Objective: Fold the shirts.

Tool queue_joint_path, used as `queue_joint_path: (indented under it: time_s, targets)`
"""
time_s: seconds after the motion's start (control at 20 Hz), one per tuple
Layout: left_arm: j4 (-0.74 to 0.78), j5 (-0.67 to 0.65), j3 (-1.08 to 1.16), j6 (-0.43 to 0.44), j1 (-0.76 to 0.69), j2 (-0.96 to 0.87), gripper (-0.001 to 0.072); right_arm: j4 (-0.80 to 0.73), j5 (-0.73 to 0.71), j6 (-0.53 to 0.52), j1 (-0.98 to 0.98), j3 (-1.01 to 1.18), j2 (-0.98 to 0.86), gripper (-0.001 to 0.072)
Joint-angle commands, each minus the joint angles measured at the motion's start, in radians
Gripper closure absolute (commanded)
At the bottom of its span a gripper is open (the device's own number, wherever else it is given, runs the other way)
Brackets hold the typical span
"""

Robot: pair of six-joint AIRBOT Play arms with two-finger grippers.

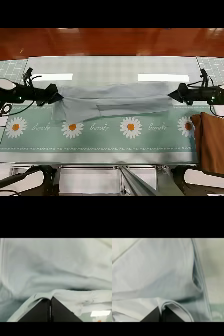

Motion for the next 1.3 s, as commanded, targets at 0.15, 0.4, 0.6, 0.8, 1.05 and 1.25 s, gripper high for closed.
queue_joint_path:
  time_s: [0.15,0.4,0.6,0.8,1.05,1.25]
  targets:
    - [-0.011,-0.008,0.261,0.0,-0.023,-0.246,0.069,0.022,-0.053,0.047,0.059,0.215,-0.182,0.0683]
    - [-0.011,-0.003,0.339,0.0,-0.023,-0.338,0.069,0.022,-0.056,0.07,0.059,0.307,-0.257,0.0683]
    - [-0.011,0.017,0.36,0.006,-0.024,-0.375,0.069,0.04,-0.053,0.086,0.059,0.32,-0.301,0.0682]
    - [-0.016,0.024,0.361,0.026,-0.044,-0.374,0.0529,0.055,-0.045,0.086,0.059,0.32,-0.312,0.0395]
    - [0.167,-0.211,0.489,-0.081,0.025,-0.284,0.0205,0.024,0.276,0.081,-0.083,0.433,-0.275,0.0303]
    - [0.36,-0.122,0.343,-0.056,0.026,0.057,0.0205,-0.198,0.245,0.113,-0.207,0.381,-0.14,0.0296]
